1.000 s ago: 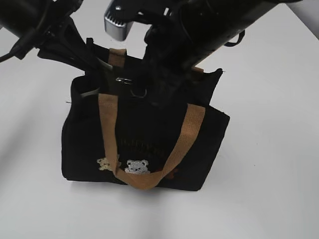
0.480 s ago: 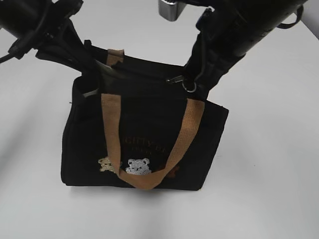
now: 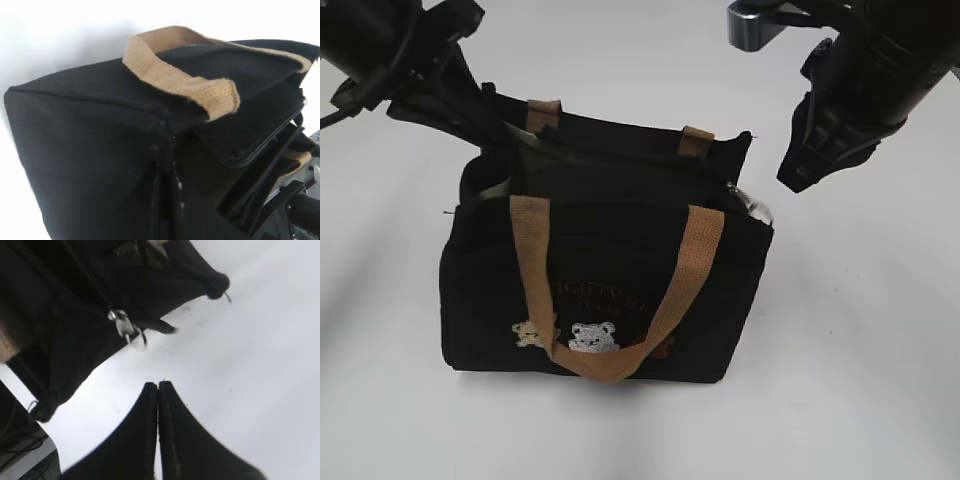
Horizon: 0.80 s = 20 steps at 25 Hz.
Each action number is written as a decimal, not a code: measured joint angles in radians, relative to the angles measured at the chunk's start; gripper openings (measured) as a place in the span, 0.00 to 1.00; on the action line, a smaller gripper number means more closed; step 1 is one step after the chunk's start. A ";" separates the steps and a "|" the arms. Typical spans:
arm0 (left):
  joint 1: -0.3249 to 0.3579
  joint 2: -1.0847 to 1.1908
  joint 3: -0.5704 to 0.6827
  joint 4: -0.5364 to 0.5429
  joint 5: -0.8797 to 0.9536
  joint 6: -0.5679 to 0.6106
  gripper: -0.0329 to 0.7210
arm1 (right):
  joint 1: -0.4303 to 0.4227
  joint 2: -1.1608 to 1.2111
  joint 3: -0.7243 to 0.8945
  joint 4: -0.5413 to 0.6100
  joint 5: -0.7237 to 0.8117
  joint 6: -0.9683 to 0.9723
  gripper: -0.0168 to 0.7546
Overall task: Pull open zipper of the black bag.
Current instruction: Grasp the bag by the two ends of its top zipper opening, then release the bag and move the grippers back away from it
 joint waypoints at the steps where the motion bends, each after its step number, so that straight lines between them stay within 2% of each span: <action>1: 0.000 0.000 0.000 0.001 0.000 0.000 0.03 | -0.003 0.000 0.000 0.000 0.010 0.008 0.02; 9: 0.000 0.000 0.000 0.002 -0.001 0.000 0.03 | -0.058 -0.001 0.000 0.001 0.042 0.078 0.02; 13: 0.000 0.000 0.000 0.002 -0.001 0.000 0.03 | -0.058 -0.002 0.000 0.081 0.044 0.084 0.04; 16: 0.000 0.000 0.000 0.002 -0.001 0.000 0.03 | -0.058 -0.002 0.000 0.146 0.030 0.072 0.17; 20: 0.000 -0.004 0.000 0.004 -0.001 0.000 0.08 | -0.058 -0.005 0.000 0.167 0.017 0.085 0.40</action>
